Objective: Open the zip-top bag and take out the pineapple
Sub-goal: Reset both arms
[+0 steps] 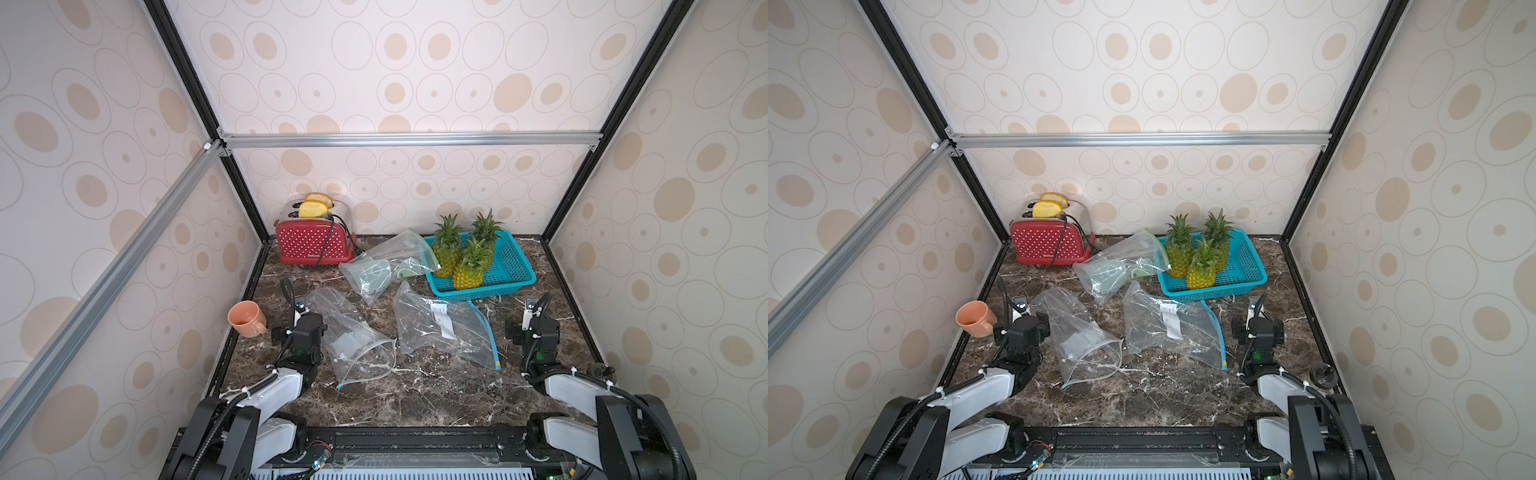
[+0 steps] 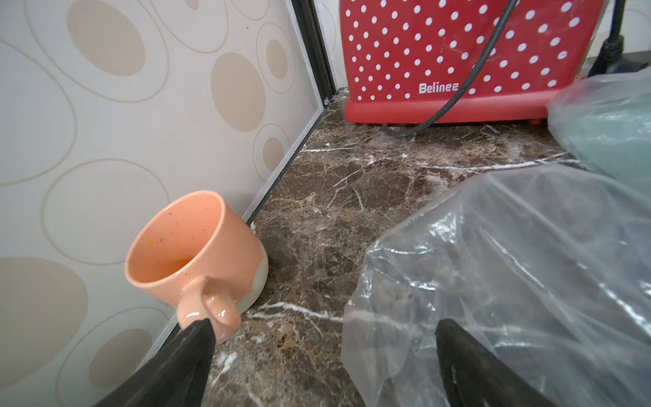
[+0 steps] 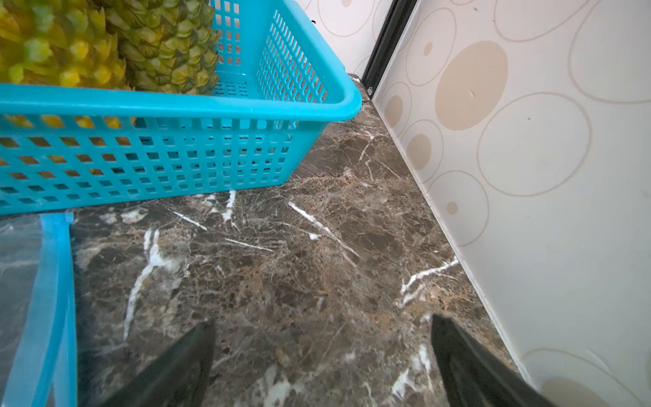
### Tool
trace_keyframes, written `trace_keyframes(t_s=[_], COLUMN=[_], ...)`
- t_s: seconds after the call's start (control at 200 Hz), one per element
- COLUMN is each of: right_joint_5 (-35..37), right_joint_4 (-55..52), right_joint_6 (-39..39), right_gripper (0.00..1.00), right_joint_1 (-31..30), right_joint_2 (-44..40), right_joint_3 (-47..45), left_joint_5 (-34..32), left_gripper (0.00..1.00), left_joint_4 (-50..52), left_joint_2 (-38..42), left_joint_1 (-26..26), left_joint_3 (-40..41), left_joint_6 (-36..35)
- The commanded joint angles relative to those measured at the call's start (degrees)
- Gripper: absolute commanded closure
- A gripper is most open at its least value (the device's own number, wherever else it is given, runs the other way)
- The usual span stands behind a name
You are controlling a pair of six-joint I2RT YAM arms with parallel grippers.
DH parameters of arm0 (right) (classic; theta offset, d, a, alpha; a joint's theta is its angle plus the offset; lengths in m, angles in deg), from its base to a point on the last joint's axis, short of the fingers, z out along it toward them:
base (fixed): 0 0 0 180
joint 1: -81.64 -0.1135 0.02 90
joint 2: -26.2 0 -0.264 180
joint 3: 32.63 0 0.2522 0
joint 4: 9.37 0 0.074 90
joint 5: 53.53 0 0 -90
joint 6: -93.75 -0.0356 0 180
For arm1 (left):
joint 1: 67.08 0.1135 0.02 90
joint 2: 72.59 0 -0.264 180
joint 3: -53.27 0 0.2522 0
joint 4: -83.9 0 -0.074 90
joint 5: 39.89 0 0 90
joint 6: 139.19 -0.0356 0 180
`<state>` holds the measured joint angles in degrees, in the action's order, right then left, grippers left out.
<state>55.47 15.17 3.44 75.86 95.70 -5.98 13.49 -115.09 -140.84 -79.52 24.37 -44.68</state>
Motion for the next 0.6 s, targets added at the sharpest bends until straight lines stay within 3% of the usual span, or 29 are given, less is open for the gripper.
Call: trace_keyframes(t_s=[0.0, 0.13, 0.365, 0.596], right_joint_5=[-4.0, -7.3, -10.9, -11.9], right_joint_4=[7.5, 10.6, 21.4, 16.6], right_joint_6=[0.9, -0.4, -0.3, 0.0], right_gripper=[0.01, 0.01, 0.01, 0.01], right_joint_1=[1.7, 4.2, 5.2, 5.3], right_joint_2=[3.6, 7.6, 18.3, 17.7], right_joint_3=[2.9, 3.7, 3.6, 5.5], left_joint_5=[4.3, 5.5, 6.9, 6.9], left_gripper=[0.01, 0.01, 0.01, 0.01], left_joint_4=[-11.0, -10.9, -10.6, -10.2], left_joint_2=[-4.4, -7.9, -7.4, -6.9], left_joint_1=[0.9, 1.5, 3.6, 4.7], left_joint_3=[-2.4, -5.1, -4.8, -4.6], left_joint_6=[-3.7, -3.9, -2.6, -1.4])
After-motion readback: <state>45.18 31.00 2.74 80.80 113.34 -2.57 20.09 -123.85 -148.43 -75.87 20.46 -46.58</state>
